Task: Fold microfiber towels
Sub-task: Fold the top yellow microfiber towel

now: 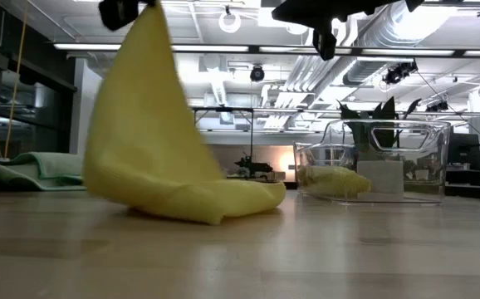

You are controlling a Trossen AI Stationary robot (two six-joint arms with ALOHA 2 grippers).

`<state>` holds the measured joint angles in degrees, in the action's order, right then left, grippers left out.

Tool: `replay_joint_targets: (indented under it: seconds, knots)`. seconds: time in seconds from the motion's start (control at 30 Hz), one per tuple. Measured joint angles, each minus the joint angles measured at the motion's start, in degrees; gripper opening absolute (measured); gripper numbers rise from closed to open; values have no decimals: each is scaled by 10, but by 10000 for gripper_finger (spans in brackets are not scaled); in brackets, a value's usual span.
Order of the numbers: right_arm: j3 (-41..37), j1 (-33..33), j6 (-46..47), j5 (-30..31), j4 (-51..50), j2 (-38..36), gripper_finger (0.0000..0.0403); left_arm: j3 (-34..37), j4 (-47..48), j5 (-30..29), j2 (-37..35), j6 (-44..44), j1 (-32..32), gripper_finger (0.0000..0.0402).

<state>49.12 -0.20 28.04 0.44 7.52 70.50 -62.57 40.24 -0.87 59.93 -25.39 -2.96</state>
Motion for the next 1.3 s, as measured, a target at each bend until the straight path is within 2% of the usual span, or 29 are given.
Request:
replay_joint_targets:
  seconds: [0.17, 0.37, 0.5, 0.67, 0.8, 0.9, 0.97, 1.13, 1.3]
  knots:
    - [0, 0, 0, 2, 0, 0, 0, -59, 6, -23, 0, 83, 0, 0]
    - [0, 0, -11, 5, 2, 0, 0, -168, 25, -72, 8, 227, 1, 0]
    - [0, 0, -15, 5, 10, 0, 0, -238, 23, -40, 18, 307, 4, 0]
    - [0, 0, -16, 7, 13, 0, 0, -255, 45, 12, 21, 313, 49, 0]
    - [0, 0, -36, 19, 13, 0, 0, -230, 155, -20, 38, 295, 105, 0]
    - [0, -2, -36, 25, 14, 0, 0, -179, 213, -68, 58, 228, 135, 0]
    - [0, -3, -36, 25, 14, 0, 0, -133, 220, -71, 61, 182, 150, 0]
    - [0, -3, -35, 25, 14, 0, 0, -8, 161, -17, 72, 84, 198, 0]
    - [0, -3, -35, 25, 13, 0, 0, 99, 42, 14, 85, -37, 261, 0]
